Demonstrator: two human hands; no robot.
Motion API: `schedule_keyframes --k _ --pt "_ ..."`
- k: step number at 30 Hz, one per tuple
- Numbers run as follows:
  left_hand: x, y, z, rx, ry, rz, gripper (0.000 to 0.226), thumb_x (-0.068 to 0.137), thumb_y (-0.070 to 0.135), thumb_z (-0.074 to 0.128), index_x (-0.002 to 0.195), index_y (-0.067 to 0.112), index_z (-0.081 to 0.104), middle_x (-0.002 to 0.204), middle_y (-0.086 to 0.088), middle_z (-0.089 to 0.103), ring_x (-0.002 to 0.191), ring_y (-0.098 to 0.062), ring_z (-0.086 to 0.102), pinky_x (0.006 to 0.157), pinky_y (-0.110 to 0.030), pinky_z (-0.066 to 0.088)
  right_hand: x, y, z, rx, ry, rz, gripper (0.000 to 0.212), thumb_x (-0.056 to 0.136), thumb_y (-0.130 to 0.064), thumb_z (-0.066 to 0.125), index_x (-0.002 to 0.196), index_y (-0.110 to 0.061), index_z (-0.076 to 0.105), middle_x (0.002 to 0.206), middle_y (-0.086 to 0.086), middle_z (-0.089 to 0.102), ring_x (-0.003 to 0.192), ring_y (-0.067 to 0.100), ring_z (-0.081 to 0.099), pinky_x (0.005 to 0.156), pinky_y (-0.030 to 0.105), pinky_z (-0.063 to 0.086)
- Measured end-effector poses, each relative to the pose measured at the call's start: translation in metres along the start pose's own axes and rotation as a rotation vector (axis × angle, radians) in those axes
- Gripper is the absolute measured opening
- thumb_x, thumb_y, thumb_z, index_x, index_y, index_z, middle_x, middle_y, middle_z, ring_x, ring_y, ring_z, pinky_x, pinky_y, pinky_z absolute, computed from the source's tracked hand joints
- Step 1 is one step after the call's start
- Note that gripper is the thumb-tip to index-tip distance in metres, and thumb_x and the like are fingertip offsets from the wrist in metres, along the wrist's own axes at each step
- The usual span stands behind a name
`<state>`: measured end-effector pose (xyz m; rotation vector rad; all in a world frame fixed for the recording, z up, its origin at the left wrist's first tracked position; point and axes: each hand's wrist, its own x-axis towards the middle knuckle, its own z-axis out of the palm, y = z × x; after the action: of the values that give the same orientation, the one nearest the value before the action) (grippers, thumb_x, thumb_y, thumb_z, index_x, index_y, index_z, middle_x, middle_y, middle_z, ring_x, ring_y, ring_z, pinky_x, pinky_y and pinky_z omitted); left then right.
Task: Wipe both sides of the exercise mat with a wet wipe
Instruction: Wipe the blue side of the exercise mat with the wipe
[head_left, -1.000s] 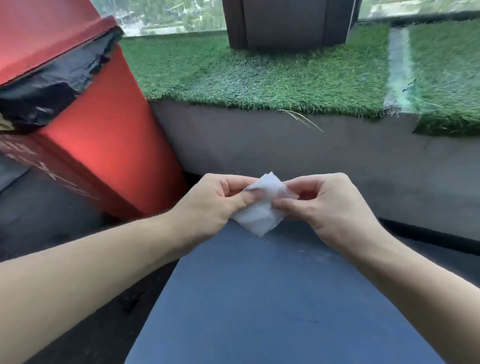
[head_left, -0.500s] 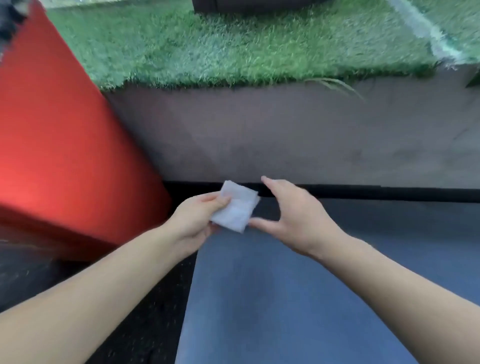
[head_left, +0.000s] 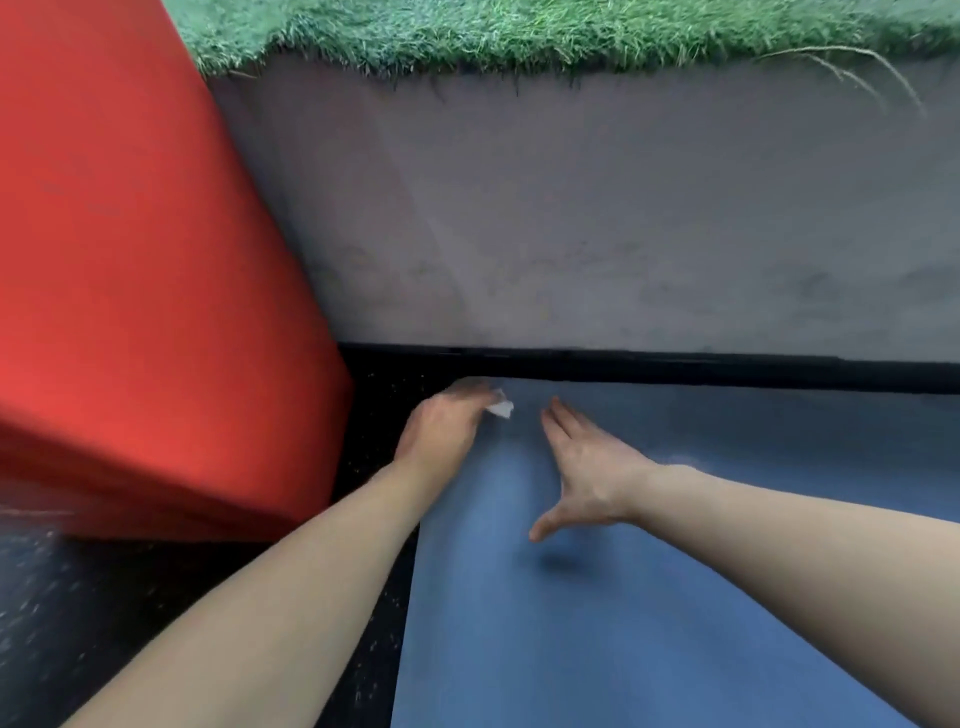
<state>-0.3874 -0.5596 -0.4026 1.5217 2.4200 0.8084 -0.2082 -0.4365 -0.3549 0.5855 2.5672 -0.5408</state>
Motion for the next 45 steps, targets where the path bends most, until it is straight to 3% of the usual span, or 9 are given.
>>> schedule_keyframes --k 8,16,20,25,29,34,38,42,45 --pt "0.016 -0.06 0.015 0.281 -0.052 0.237 0.061 0.064 -0.015 0.074 0.12 0.011 0.073 0.124 -0.01 0.07 0.109 -0.026 0.07 0.087 -0.041 0.059 0.031 0.007 0.035 -0.008 0.004 0.004 0.169 0.053 -0.081 0.086 0.164 -0.01 -0.019 0.171 0.008 -0.029 0.159 0.023 -0.023 0.132 0.038 -0.001" --pt "0.0 -0.058 0.028 0.222 -0.066 0.388 0.046 0.084 0.001 0.047 0.12 0.011 0.073 0.13 -0.009 0.067 0.119 -0.019 0.064 0.1 -0.034 0.052 0.033 0.015 0.046 -0.004 0.081 -0.041 0.169 0.054 -0.081 0.085 0.163 -0.011 -0.023 0.169 0.008 -0.034 0.157 0.022 -0.029 0.131 0.038 -0.009" --pt "0.029 -0.078 0.024 0.2 0.054 0.138 0.054 0.073 -0.017 0.061 0.117 0.01 0.074 0.126 -0.011 0.068 0.113 -0.027 0.068 0.102 -0.039 0.049 0.033 0.013 0.044 -0.006 0.059 -0.037 0.168 0.055 -0.08 0.085 0.162 -0.011 -0.025 0.168 0.008 -0.037 0.156 0.022 -0.032 0.13 0.038 -0.012" --pt "-0.005 -0.073 0.027 0.22 -0.069 0.453 0.044 0.086 -0.002 0.049 0.121 0.011 0.073 0.131 -0.01 0.066 0.119 -0.019 0.064 0.105 -0.031 0.049 0.033 0.008 0.041 -0.007 0.045 -0.019 0.168 0.057 -0.076 0.088 0.161 -0.009 -0.026 0.168 0.01 -0.036 0.157 0.024 -0.03 0.13 0.039 -0.012" --pt "0.015 -0.075 0.024 0.157 0.032 0.231 0.057 0.069 -0.021 0.072 0.117 0.01 0.074 0.125 -0.012 0.069 0.111 -0.024 0.069 0.099 -0.038 0.053 0.032 0.008 0.041 -0.009 0.039 -0.011 0.17 0.055 -0.077 0.088 0.162 -0.009 -0.025 0.168 0.01 -0.036 0.157 0.024 -0.029 0.129 0.037 -0.012" --pt "-0.02 -0.064 0.026 0.181 -0.12 0.57 0.041 0.087 -0.003 0.062 0.123 0.014 0.072 0.134 -0.006 0.064 0.123 -0.018 0.062 0.108 -0.031 0.047 0.032 0.006 0.04 -0.013 0.031 -0.004 0.169 0.056 -0.076 0.088 0.162 -0.008 -0.024 0.168 0.011 -0.035 0.157 0.024 -0.029 0.129 0.038 -0.012" --pt "-0.004 -0.07 0.026 0.132 0.012 0.276 0.055 0.075 -0.017 0.071 0.122 0.012 0.072 0.13 -0.009 0.067 0.118 -0.021 0.065 0.108 -0.03 0.045 0.03 0.002 0.037 -0.013 0.018 0.008 0.169 0.056 -0.074 0.089 0.162 -0.008 -0.024 0.169 0.011 -0.034 0.158 0.025 -0.028 0.13 0.039 -0.01" --pt "-0.034 -0.055 0.031 0.182 -0.134 0.558 0.039 0.091 0.005 0.052 0.124 0.014 0.072 0.133 -0.006 0.065 0.122 -0.019 0.063 0.106 -0.031 0.048 0.026 -0.008 0.04 0.006 0.034 0.018 0.164 0.06 -0.066 0.093 0.163 -0.004 -0.018 0.171 0.013 -0.027 0.16 0.026 -0.02 0.132 0.037 -0.002" --pt "-0.02 -0.063 0.027 0.183 -0.035 0.401 0.042 0.089 0.002 0.053 0.125 0.012 0.071 0.131 -0.009 0.066 0.118 -0.022 0.066 0.105 -0.032 0.049 0.011 -0.021 0.048 -0.008 0.021 -0.025 0.162 0.062 -0.067 0.091 0.163 -0.002 -0.019 0.172 0.014 -0.025 0.161 0.026 -0.018 0.132 0.037 -0.001"
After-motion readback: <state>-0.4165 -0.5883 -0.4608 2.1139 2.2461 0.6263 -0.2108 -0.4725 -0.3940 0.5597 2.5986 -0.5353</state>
